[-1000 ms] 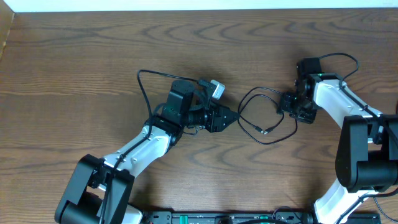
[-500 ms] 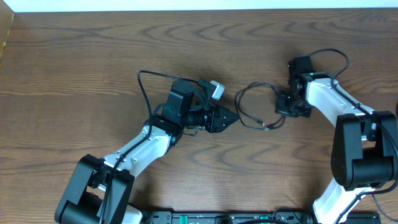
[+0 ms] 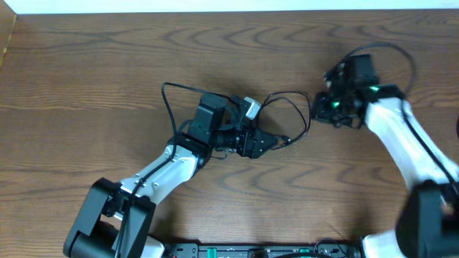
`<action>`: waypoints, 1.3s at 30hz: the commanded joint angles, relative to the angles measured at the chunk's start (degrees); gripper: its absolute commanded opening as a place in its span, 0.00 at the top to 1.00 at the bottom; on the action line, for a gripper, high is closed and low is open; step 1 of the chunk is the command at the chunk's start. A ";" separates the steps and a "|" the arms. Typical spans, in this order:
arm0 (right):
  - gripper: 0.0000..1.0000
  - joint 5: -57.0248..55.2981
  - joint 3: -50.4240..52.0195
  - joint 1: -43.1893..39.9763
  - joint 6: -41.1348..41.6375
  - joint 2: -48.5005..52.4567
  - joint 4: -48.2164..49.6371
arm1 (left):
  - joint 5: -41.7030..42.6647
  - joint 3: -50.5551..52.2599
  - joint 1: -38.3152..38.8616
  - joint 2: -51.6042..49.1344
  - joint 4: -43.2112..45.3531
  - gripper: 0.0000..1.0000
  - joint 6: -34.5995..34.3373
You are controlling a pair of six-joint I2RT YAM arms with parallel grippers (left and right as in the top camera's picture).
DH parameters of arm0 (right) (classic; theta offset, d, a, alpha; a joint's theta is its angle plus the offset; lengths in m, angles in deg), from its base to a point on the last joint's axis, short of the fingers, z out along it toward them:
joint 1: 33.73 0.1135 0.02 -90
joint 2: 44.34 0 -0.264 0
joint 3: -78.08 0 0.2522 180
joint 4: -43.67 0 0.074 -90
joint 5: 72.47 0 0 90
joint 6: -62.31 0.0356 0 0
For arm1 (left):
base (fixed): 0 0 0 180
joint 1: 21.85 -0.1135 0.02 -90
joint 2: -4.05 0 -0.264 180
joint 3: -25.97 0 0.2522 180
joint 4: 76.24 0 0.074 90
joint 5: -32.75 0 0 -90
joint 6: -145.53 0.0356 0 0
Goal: Untangle cables
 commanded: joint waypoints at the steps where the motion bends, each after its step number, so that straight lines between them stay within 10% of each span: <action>1: 0.99 2.29 -0.33 -0.37 -1.33 -6.99 -1.16 | 0.61 -0.37 2.80 0.72 -0.04 0.15 6.51; 10: 0.99 -0.22 -0.33 -0.39 -1.31 -11.47 -3.82 | 1.05 -0.37 12.22 0.72 2.54 0.14 14.80; 23: 0.71 -8.70 -0.33 -0.70 0.20 -11.52 -8.02 | -31.78 -0.37 12.92 -4.11 1.60 0.02 15.52; 39: 0.65 -8.20 -0.33 -0.70 0.17 -11.52 -8.04 | -31.89 -1.18 12.98 -14.32 8.98 0.02 16.48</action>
